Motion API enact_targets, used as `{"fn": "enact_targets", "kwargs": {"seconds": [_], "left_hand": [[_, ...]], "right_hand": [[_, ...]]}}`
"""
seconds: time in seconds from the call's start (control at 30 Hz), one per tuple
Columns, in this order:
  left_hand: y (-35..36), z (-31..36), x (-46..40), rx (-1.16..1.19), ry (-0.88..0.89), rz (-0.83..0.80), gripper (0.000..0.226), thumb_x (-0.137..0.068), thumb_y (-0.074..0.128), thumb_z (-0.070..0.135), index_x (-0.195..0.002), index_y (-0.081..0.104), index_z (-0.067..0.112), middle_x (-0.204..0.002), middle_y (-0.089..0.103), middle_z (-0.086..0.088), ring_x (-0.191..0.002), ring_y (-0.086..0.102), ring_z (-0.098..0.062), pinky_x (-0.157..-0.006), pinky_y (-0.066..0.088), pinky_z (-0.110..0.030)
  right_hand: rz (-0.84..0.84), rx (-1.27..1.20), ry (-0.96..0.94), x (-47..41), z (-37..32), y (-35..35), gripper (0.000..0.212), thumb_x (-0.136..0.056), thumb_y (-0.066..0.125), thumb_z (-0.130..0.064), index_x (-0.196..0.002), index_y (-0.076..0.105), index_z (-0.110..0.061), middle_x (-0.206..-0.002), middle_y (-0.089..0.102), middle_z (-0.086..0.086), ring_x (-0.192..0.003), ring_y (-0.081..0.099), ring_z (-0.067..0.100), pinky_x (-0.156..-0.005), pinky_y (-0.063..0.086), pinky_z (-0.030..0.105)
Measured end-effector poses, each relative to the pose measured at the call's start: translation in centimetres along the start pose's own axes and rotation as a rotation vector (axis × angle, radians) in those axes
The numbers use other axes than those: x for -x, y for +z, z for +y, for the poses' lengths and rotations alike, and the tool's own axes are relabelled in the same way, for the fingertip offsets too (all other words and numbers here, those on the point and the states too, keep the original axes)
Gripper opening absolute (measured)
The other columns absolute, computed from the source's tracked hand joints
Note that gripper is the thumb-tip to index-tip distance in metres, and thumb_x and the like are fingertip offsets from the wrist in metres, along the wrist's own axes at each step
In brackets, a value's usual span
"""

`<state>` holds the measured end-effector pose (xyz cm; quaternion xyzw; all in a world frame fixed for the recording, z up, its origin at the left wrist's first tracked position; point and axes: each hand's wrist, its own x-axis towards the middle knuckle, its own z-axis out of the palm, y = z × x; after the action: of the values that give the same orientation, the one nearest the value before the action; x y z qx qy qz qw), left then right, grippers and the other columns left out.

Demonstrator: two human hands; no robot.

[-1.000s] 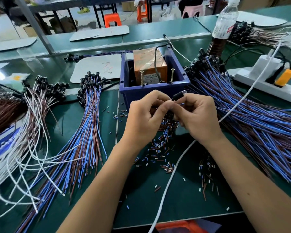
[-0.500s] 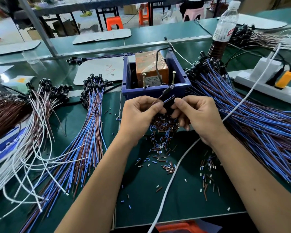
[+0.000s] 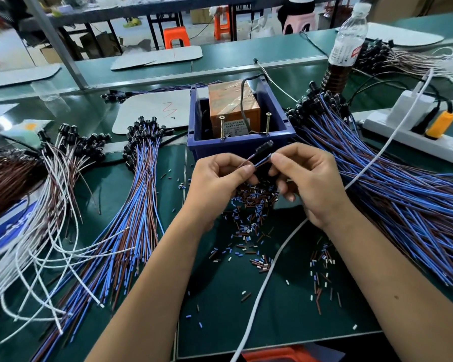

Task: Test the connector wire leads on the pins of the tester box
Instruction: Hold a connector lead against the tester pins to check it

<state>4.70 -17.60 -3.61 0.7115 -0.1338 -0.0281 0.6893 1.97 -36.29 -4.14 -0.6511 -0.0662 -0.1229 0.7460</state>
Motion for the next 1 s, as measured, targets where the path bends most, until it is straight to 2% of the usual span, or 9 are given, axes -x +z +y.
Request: {"fn": "enact_targets", "kwargs": {"seconds": [0.13, 0.23, 0.33, 0.47, 0.57, 0.67, 0.8, 0.9, 1.0], "left_hand": [[-0.5, -0.1, -0.2, 0.02, 0.008, 0.05, 0.009, -0.095, 0.07, 0.006, -0.087, 0.074, 0.009, -0.072, 0.074, -0.008, -0.04, 0.042, 0.0, -0.043, 0.032, -0.01], [-0.3, -0.3, -0.2, -0.007, 0.025, 0.031, 0.01, -0.095, 0.07, 0.006, -0.086, 0.074, 0.008, -0.072, 0.074, -0.007, -0.04, 0.047, 0.002, -0.044, 0.035, -0.007], [0.1, -0.5, -0.1, -0.051, 0.048, -0.021, 0.011, -0.094, 0.07, 0.006, -0.085, 0.074, 0.01, -0.071, 0.074, -0.005, -0.042, 0.052, 0.004, -0.046, 0.037, -0.004], [0.3, -0.5, 0.0, -0.076, 0.09, -0.043, 0.011, -0.095, 0.069, 0.009, -0.085, 0.075, 0.012, -0.073, 0.075, -0.006, -0.044, 0.052, 0.005, -0.049, 0.036, -0.003], [0.4, -0.3, 0.2, -0.079, 0.15, -0.017, 0.011, -0.095, 0.068, 0.008, -0.086, 0.073, 0.011, -0.073, 0.075, -0.002, -0.048, 0.055, 0.004, -0.053, 0.037, -0.004], [0.8, 0.0, 0.5, -0.002, 0.242, 0.039, 0.01, -0.096, 0.069, 0.007, -0.088, 0.072, 0.01, -0.078, 0.077, -0.004, -0.063, 0.067, -0.002, -0.065, 0.048, -0.011], [1.7, 0.0, 0.7, 0.045, 0.294, 0.079, 0.006, -0.096, 0.069, 0.006, -0.093, 0.072, 0.01, -0.083, 0.079, -0.007, -0.081, 0.076, -0.018, -0.078, 0.057, -0.024], [1.7, 0.0, 0.6, 0.065, 0.297, 0.058, 0.007, -0.094, 0.07, 0.002, -0.092, 0.073, 0.008, -0.083, 0.079, -0.004, -0.08, 0.076, -0.015, -0.077, 0.058, -0.024], [1.7, 0.0, 0.5, 0.049, 0.29, 0.046, 0.01, -0.093, 0.072, 0.001, -0.092, 0.074, 0.01, -0.084, 0.079, -0.001, -0.08, 0.075, -0.012, -0.076, 0.057, -0.022]], "right_hand": [[0.145, -0.07, 0.039, -0.6, -0.1, -0.9, 0.015, -0.098, 0.071, -0.017, -0.084, 0.07, -0.012, -0.07, 0.065, 0.006, -0.043, 0.048, 0.014, -0.037, 0.033, 0.02], [0.098, -0.035, 0.057, -0.2, 0.1, -0.2, 0.02, -0.087, 0.079, -0.035, -0.084, 0.075, -0.016, -0.069, 0.067, 0.005, -0.045, 0.05, 0.013, -0.036, 0.034, 0.021], [0.048, 0.029, 0.028, 0.1, 0.3, 0.4, 0.01, -0.092, 0.078, -0.025, -0.082, 0.078, -0.023, -0.071, 0.069, 0.004, -0.051, 0.054, 0.013, -0.038, 0.036, 0.022], [0.058, 0.017, 0.018, 0.0, 0.0, 0.3, 0.017, -0.097, 0.074, -0.016, -0.082, 0.076, -0.023, -0.072, 0.068, 0.002, -0.054, 0.053, 0.01, -0.04, 0.036, 0.02], [0.195, -0.114, 0.024, -0.3, -0.1, -0.3, 0.019, -0.099, 0.071, -0.017, -0.08, 0.072, -0.022, -0.071, 0.065, -0.001, -0.051, 0.05, 0.008, -0.039, 0.034, 0.019], [0.259, -0.119, -0.02, -0.7, 0.0, -1.0, 0.008, -0.097, 0.073, -0.017, -0.089, 0.07, -0.019, -0.076, 0.066, 0.001, -0.053, 0.051, 0.011, -0.039, 0.035, 0.019], [0.172, -0.01, -0.09, -0.1, 0.4, 0.1, 0.009, -0.097, 0.073, -0.027, -0.093, 0.07, -0.019, -0.077, 0.068, 0.003, -0.055, 0.052, 0.013, -0.042, 0.037, 0.022], [0.032, -0.045, -0.124, 0.7, 0.3, 1.5, 0.007, -0.093, 0.076, -0.023, -0.095, 0.076, -0.016, -0.07, 0.07, -0.001, -0.051, 0.053, 0.007, -0.042, 0.037, 0.018], [0.028, -0.11, -0.074, 1.0, 0.2, 2.0, 0.007, -0.086, 0.077, -0.024, -0.091, 0.08, -0.02, -0.072, 0.073, 0.001, -0.049, 0.05, 0.007, -0.041, 0.034, 0.018]]}}
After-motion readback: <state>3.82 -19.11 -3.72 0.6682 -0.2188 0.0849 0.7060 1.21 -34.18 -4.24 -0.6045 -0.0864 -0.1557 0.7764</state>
